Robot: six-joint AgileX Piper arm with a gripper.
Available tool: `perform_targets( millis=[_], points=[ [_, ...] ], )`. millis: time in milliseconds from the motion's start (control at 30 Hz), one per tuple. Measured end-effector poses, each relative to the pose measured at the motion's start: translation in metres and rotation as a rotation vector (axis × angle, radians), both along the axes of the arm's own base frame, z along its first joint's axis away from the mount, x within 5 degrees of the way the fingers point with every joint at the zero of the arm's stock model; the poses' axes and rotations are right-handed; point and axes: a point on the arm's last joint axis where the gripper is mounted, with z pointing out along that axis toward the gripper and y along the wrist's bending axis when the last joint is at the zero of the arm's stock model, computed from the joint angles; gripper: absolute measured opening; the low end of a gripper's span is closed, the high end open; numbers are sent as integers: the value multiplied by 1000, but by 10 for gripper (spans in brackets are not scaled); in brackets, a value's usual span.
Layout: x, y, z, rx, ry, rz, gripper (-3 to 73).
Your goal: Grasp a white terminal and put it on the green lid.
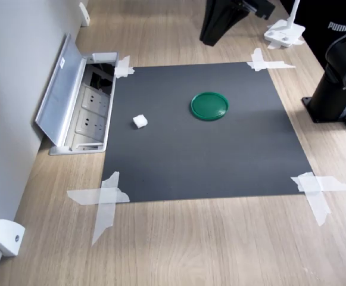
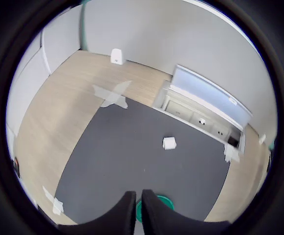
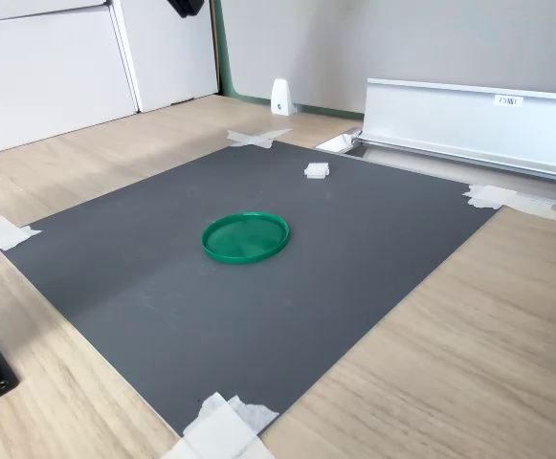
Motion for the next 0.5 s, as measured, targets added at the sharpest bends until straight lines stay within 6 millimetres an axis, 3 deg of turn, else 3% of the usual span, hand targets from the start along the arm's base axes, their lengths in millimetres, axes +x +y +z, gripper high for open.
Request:
perform_targets(
  millis=[133, 367, 500],
  points=[
    [17, 1, 1, -19, 47, 40, 241],
    [48, 4, 4, -3, 142, 68, 600],
    [71, 6, 16, 27, 139, 61, 688]
  ],
)
